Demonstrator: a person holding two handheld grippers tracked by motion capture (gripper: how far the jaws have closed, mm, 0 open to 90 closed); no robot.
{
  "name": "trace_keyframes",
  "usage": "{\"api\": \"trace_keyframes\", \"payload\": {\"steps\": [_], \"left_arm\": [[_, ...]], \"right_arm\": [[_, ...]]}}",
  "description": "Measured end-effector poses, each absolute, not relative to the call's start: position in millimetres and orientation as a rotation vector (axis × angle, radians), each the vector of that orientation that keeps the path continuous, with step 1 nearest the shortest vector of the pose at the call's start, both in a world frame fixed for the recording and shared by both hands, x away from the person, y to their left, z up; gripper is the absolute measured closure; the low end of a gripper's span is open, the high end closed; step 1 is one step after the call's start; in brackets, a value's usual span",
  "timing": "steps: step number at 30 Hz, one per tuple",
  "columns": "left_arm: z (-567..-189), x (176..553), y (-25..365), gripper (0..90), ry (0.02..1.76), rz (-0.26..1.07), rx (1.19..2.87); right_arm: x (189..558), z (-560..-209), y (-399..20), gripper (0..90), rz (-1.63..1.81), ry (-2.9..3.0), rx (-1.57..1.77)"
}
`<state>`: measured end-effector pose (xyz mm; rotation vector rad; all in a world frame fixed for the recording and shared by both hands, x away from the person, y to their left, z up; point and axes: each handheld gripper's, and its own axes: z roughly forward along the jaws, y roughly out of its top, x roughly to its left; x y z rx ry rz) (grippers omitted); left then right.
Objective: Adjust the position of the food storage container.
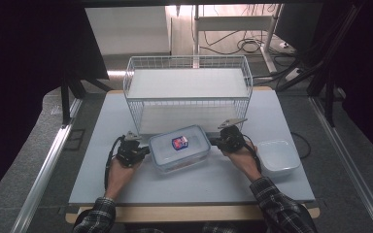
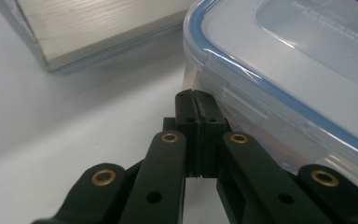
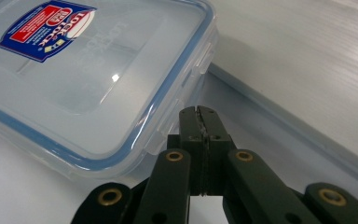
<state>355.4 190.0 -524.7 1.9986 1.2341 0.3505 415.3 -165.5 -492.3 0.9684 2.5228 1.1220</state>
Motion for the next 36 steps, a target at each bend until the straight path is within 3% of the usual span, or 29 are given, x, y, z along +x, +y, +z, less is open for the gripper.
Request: {"api": "trace_keyframes", "payload": {"steps": [14,23,34,36], "left_arm": [[-529.2,346.2,161.9,90.0,1.120,0.301,2.133],[-525.3,325.2,154.2,90.0,1.076,0.255,2.129],[-518.8,302.6,146.3,89.9,1.027,0.199,2.133],[-514.3,296.9,148.7,86.5,1.028,0.264,2.135]], "right_arm": [[372.7,-485.8,-187.6,89.4,1.043,2.533,1.002],[348.5,-484.8,-201.0,89.4,1.017,2.525,1.006],[342.5,-485.3,-211.9,89.0,0.991,2.506,1.004],[341.6,-484.3,-212.5,87.0,0.984,2.502,0.994]]}}
